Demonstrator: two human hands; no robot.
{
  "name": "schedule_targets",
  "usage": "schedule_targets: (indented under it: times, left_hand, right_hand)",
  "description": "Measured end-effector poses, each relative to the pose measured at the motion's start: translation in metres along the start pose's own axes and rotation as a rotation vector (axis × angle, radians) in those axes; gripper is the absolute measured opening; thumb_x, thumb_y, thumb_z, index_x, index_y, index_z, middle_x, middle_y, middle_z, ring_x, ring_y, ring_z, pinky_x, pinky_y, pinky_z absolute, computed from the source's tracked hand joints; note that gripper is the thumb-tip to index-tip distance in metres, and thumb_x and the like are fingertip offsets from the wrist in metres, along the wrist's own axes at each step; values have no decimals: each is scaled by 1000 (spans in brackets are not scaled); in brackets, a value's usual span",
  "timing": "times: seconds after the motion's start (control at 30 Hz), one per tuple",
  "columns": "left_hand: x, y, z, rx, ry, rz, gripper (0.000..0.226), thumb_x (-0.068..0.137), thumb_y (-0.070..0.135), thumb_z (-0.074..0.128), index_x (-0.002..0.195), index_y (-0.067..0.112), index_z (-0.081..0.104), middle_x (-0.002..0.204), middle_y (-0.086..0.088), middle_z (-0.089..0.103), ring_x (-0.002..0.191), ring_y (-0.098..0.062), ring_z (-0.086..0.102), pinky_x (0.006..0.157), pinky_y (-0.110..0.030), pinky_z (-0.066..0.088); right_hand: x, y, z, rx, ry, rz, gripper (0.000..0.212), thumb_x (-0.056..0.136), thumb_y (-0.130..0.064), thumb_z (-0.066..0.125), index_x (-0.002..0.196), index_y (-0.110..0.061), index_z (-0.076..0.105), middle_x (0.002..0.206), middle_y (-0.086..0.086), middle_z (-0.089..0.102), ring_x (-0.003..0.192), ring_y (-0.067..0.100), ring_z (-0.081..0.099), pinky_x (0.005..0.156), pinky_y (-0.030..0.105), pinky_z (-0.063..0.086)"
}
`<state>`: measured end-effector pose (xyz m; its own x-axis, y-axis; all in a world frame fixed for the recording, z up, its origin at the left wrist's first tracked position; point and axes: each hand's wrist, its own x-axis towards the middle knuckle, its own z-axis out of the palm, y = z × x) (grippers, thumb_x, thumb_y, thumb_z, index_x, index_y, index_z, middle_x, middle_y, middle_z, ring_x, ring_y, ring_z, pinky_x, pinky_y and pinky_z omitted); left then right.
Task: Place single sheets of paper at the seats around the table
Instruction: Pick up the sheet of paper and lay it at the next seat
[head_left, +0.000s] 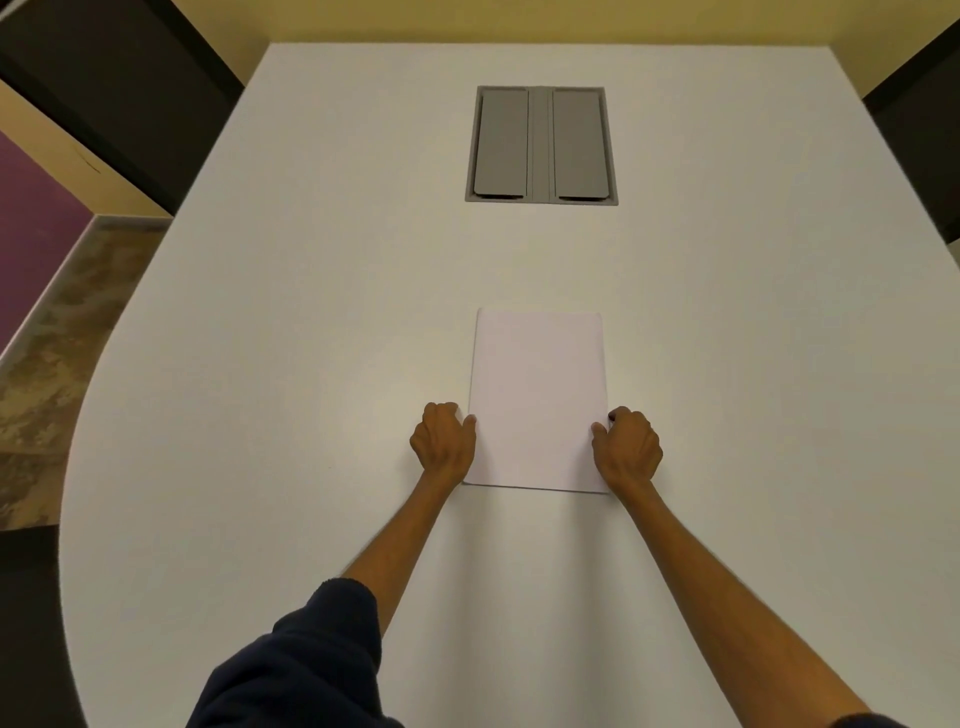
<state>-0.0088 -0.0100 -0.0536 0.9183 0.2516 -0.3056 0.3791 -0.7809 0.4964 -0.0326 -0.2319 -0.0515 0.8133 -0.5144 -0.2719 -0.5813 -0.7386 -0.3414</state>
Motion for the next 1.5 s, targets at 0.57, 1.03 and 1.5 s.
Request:
schedule_targets:
  times: [0.57,1.03,1.5]
  left_hand:
    - [-4,10,9,96,-5,99,34,101,23,47,129,9,58,133,-8,58,121,-27,56,96,-32,40]
    - [-7,13,12,38,66,65,25,98,15,51,119,5,61,126,-12,60,109,-31,61,88,-35,43]
    - [7,19,6,-128,28,-160,23,95,16,52,92,0,66,111,-16,63,93,-35,65,78,-37,48]
  right_hand:
    - [-5,-3,1,3,45,-2,26,95,-20,55,111,-5,67,110,15,69,99,36,65,77,33,47]
    - [-2,-1,1,19,72,-31,21,94,-16,55,108,-9,69,106,9,71,94,31,67,70,30,43]
    - [1,-6,2,127,79,9,20,92,-15,55,99,-7,71,104,10,70,97,30,64,89,40,46]
